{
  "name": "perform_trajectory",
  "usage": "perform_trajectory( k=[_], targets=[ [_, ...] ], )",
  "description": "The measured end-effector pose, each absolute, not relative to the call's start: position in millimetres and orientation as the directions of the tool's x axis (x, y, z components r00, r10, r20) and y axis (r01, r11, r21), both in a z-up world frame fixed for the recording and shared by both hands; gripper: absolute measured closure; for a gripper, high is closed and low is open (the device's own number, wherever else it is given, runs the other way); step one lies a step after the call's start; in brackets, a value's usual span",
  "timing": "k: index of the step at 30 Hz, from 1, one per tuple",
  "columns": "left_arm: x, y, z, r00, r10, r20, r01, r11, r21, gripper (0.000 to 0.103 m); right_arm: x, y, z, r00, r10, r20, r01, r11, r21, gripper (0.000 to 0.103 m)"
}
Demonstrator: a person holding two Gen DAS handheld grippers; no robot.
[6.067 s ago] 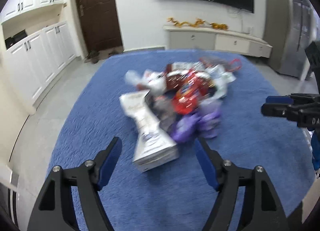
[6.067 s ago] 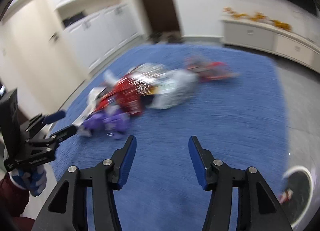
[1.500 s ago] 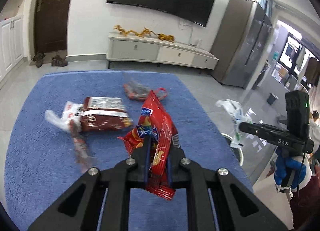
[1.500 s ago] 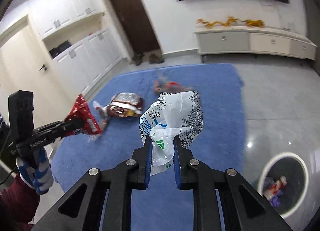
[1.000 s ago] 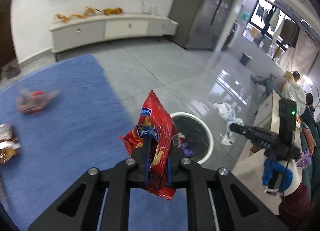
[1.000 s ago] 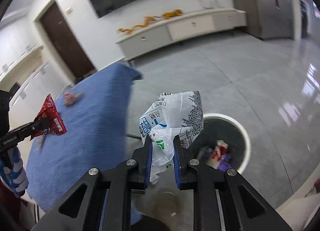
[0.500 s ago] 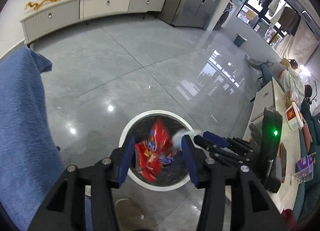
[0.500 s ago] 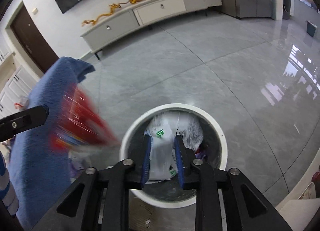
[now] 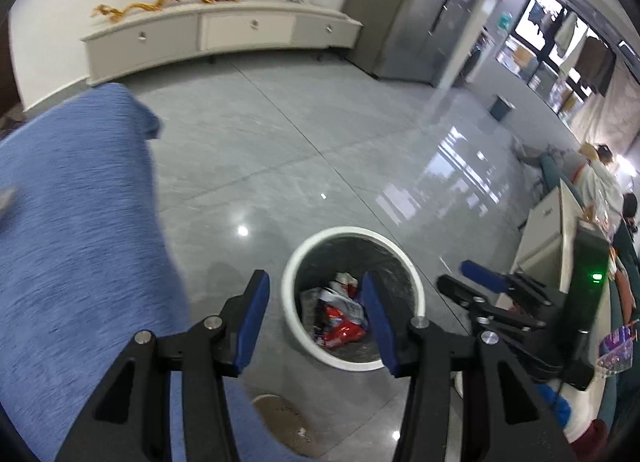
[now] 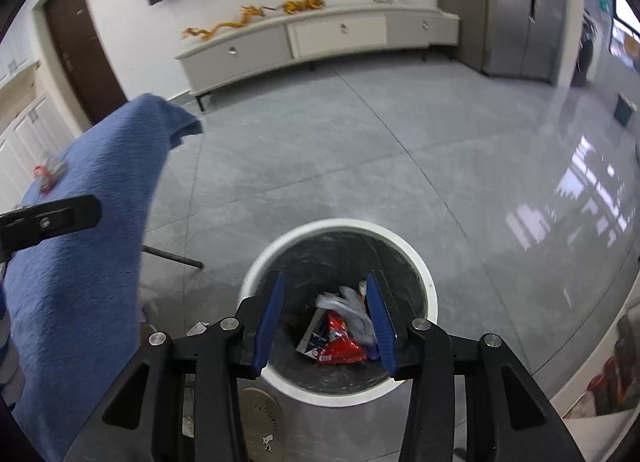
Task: Collect trash
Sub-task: 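Move both open grippers back to the remaining trash on the rug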
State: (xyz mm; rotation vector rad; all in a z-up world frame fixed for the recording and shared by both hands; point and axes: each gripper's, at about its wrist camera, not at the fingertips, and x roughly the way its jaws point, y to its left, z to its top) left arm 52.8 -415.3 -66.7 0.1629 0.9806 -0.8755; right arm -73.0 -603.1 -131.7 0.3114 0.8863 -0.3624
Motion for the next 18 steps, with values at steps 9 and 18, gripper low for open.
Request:
perform_trajectory(
  k=[9,18],
  targets=[
    [46.4,-307.1,-32.0,0.382,-0.531,-0.757,0.651,0.735,-0.187,0.056,-77.6,-533.5,-71.8,0.657,-0.17,-0.735,0.316,0.947,0.064,0.057],
    [26.5,-142.7,5.3,0.577,-0.435,-0.691,0.502,0.856,-0.12,0.048,-79.3,-453.8,-12.8,0.724,-0.122,-0.679,0.167,0.986,0.001,0.055]
  ],
)
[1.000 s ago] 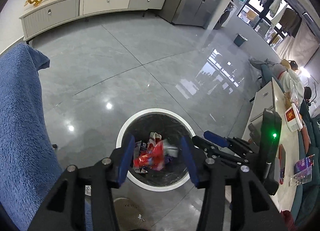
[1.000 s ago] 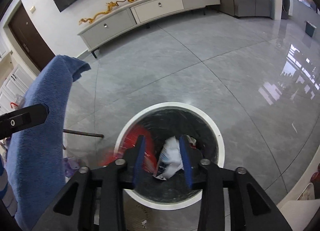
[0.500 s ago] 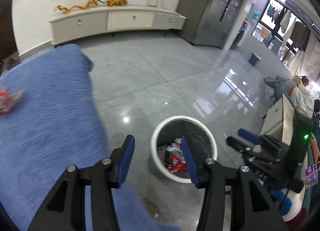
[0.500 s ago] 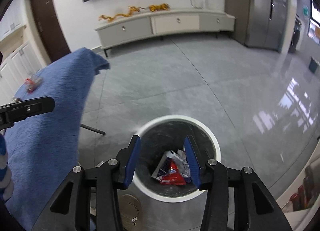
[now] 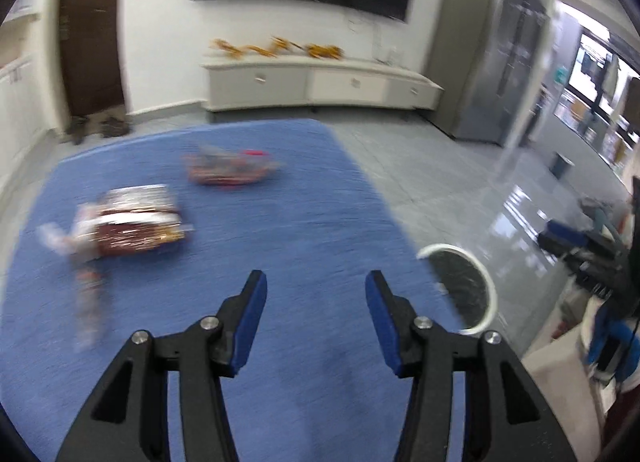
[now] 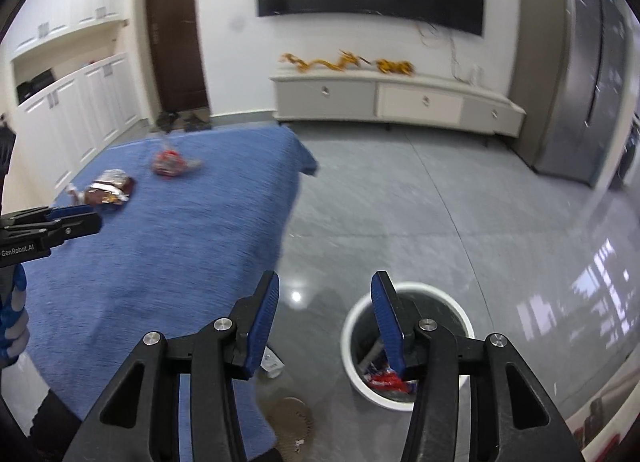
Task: Collect trash
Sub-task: 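Move both open grippers back to the remaining trash on the rug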
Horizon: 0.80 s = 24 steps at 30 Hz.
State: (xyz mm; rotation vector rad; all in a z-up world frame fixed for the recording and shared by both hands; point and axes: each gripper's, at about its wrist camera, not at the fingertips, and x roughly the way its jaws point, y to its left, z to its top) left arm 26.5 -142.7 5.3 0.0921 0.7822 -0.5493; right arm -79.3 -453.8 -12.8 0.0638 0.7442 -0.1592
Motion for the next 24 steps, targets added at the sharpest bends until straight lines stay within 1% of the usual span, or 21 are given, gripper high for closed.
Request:
perform_trajectory(
  k=[1,3,7,11,14,17,24],
  targets=[
    [23.8,-124.0,8.8,0.601,-0.414,-0.684,0.478,0.872,-0.108,0.046,-78.7,-445.7,-5.4,0.734,-0.114,-0.67,0.149,0.989,-0.005,0.054],
    [17.1,-74.2,16.8,0.655,-0.355,-0.667,0.406,0.91,-0.086,0.035,-77.1,-428.2,10.6,0.757,-0.093,-0.647,0.11,0.994,-0.015,0.053],
    [10.5,8.0,25.3,0.712,-0.268,-0.65,0.283,0.955,-0.083,0.034,-68.7,-397.9,32.7,0.785,-0.043,-0.617,0.04,0.999,-0.019,0.051],
    [8.6,64.4,30.3,0.747,-0.215,-0.629,0.201,0.975,-0.095,0.034,-55.9,-368.2,43.5,0.794,-0.001,-0.608,-0.026,0.999,-0.036,0.051],
    [11.6,80.8,26.3,0.748,-0.208,-0.631,0.178,0.978,-0.111,0.034,-41.6,-349.4,44.8,0.791,0.025,-0.612,-0.062,0.997,-0.04,0.05],
    [29.0,84.3,14.7,0.724,-0.231,-0.65,0.177,0.973,-0.148,0.034,-21.2,-335.9,39.5,0.778,0.048,-0.626,-0.086,0.996,-0.031,0.049],
    [101.8,80.0,-26.7,0.653,-0.278,-0.705,0.119,0.956,-0.267,0.034,32.0,-311.5,10.1,0.724,0.068,-0.686,-0.121,0.992,-0.029,0.047]
  ],
)
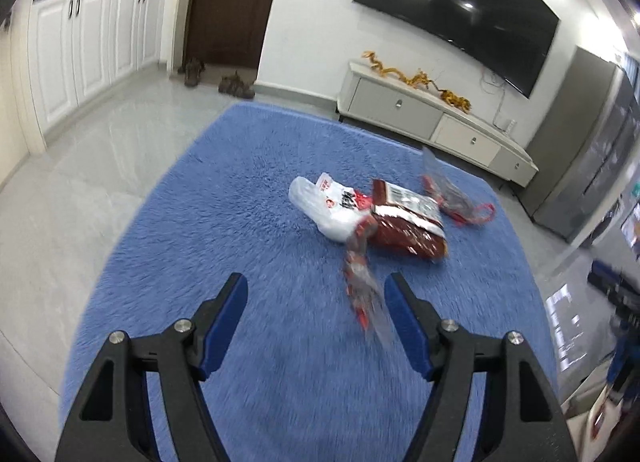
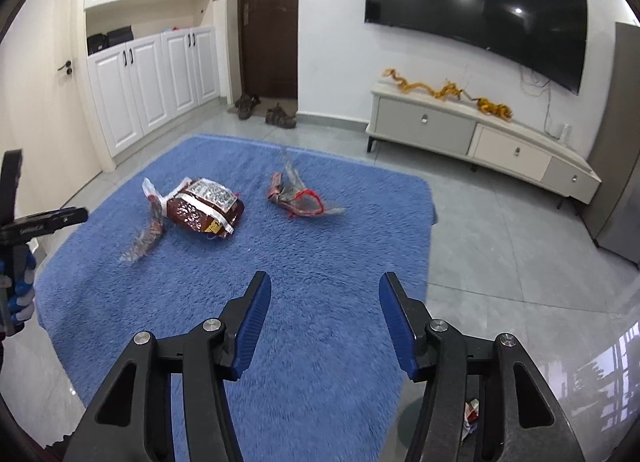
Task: Collect trash
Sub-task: 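Move both open grippers back to the remaining trash on the rug, then grasp a clear plastic bag with the left gripper while the right grasps the red-handled clear bag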
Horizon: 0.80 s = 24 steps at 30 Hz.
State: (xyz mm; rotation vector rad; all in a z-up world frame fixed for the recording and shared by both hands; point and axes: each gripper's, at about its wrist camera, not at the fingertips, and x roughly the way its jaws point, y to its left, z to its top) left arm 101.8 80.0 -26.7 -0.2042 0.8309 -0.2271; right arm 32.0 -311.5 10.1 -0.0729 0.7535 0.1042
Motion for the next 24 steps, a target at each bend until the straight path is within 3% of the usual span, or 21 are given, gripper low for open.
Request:
perform_trajectory(
  k=[10,16,18,21,23,24],
  targets=[
    [196.5,62.9,-56.4,0.625,-0.267,-0.734,0.057,0.953,-0.299,0.038,152.4,-296.6,-30.5,0.675,0.128,-0.727,-0.146,0.989,0.038,0.046],
    [214.3,58.4,-80.1,0.583,-0.295,-0.757,0.049,0.943,-0.33,0.064,218.5,-287.8,-61.9,0.639,0.162,-0.752,-0.164,0.984,0.073,0.046],
    [217.6,63.0,-84.7,0.572,-0.337,-0.747,0.049,0.924,-0.379,0.087,236.1,-286.1,-69.9,0.626,0.178,-0.76,-0.168,0.982,0.091,0.046],
    [213.7,68.1,-86.3,0.573,-0.368,-0.732,0.054,0.908,-0.415,0.096,255.0,-281.0,-84.9,0.594,0.208,-0.777,-0.183,0.976,0.121,0.046],
    [208.9,70.5,-84.3,0.578,-0.375,-0.725,0.062,0.906,-0.419,0.098,259.2,-275.5,-98.0,0.565,0.221,-0.795,-0.195,0.972,0.132,0.052],
    [206.3,71.7,-82.5,0.581,-0.376,-0.722,0.065,0.906,-0.419,0.098,258.8,-273.8,-103.4,0.552,0.221,-0.804,-0.197,0.972,0.131,0.068]
  ],
)
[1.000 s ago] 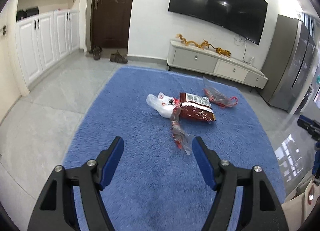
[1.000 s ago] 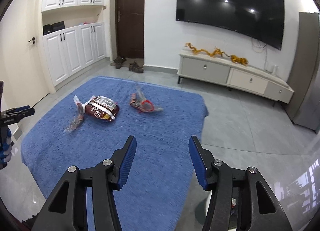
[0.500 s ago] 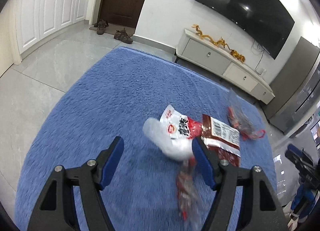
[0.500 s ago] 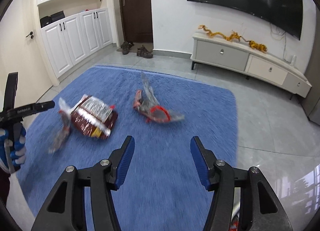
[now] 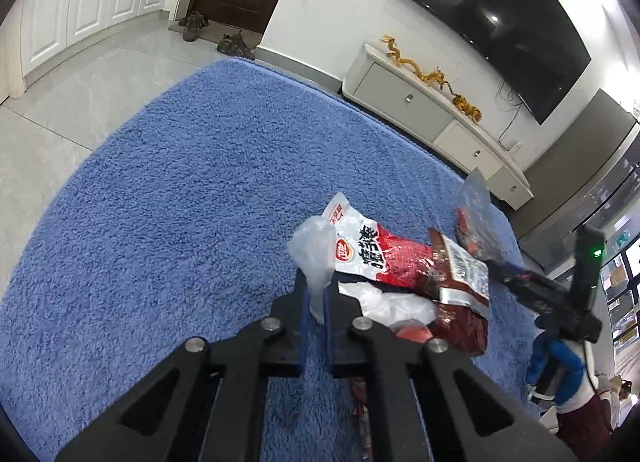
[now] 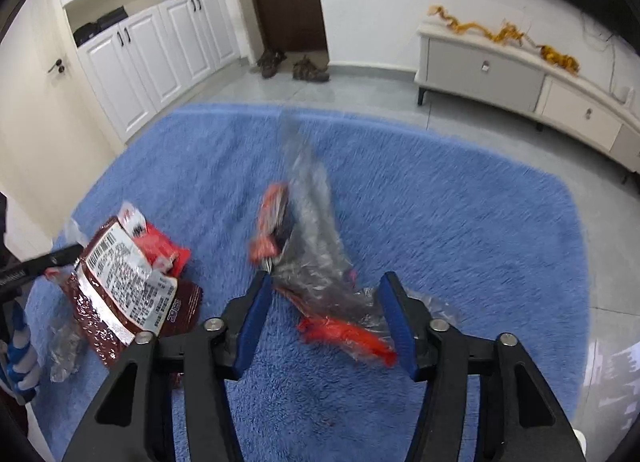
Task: Collect trash
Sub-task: 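Grasp a clear plastic bag with the left gripper while the right grasps the red-handled clear bag, then carry both clear bags over the bin and open both grippers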
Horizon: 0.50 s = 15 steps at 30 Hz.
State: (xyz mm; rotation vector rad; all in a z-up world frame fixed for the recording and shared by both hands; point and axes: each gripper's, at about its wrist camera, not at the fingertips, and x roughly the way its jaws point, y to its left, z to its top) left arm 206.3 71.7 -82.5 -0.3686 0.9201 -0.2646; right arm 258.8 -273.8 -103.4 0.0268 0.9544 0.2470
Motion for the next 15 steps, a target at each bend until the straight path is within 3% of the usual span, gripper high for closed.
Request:
perform_trajectory(
  k=[1,4,15],
  targets=[
    [202.8,73.0,-80.0,0.585,-0.376,-0.719,0.069,0.906,-0.418,0.098,256.3,-272.4,-107.3,0.545,0.224,-0.808,-0.202,0.97,0.133,0.082],
    [190.0,78.4,-69.8,0.604,-0.372,-0.705,0.074,0.907,-0.415,0.099,242.0,-273.6,-107.5,0.547,0.236,-0.803,-0.212,0.967,0.14,0.093],
    [132.4,99.1,-4.2,0.697,-0.317,-0.643,0.075,0.924,-0.374,0.099,137.8,-288.7,-64.2,0.595,0.261,-0.761,-0.24,0.96,0.142,0.096]
  ],
)
